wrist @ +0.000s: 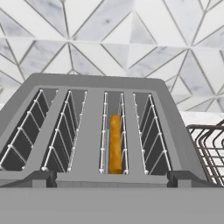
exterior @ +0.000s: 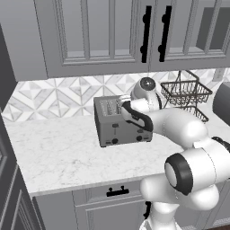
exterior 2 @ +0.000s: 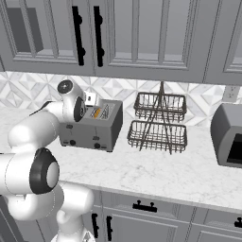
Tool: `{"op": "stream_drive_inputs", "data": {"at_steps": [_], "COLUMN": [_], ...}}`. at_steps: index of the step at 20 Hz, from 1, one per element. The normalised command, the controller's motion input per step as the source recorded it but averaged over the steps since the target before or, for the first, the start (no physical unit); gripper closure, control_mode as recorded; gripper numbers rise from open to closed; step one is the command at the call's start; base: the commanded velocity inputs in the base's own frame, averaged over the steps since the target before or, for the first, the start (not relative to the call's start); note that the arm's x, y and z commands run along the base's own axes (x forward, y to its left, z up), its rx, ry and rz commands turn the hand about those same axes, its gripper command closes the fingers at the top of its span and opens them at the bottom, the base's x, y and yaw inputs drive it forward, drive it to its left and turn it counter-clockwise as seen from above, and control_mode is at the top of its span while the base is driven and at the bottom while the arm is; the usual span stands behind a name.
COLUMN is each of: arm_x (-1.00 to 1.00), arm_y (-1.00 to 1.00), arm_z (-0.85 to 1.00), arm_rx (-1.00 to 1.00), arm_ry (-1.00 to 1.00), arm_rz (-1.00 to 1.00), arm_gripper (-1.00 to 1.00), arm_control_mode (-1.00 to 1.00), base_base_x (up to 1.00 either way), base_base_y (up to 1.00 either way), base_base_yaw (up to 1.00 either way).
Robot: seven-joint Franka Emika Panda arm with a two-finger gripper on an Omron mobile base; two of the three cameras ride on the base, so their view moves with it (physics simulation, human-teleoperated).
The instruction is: Start the toaster. Once the lever pops up, take the bread to the plate on the dining counter.
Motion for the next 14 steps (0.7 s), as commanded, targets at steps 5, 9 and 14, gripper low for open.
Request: {"op": "stream_drive_inputs", "data": {"at_steps": [5, 9, 14], "arm_x": [0.00, 0.00, 0.00], "arm_y": [0.00, 0.00, 0.00], "arm_z": [0.00, 0.00, 0.00], "arm_rx": [0.00, 0.00, 0.00], "arm_ry": [0.00, 0.00, 0.00], "arm_rz": [0.00, 0.00, 0.00], "arm_gripper": [-1.00, -1.00, -1.00], "arm_control_mode": [-1.00, -1.00, -1.00], "base_base_x": [0.00, 0.00, 0.00], "base_base_y": [0.00, 0.00, 0.00], "base_base_yaw": [0.00, 0.00, 0.00]}}
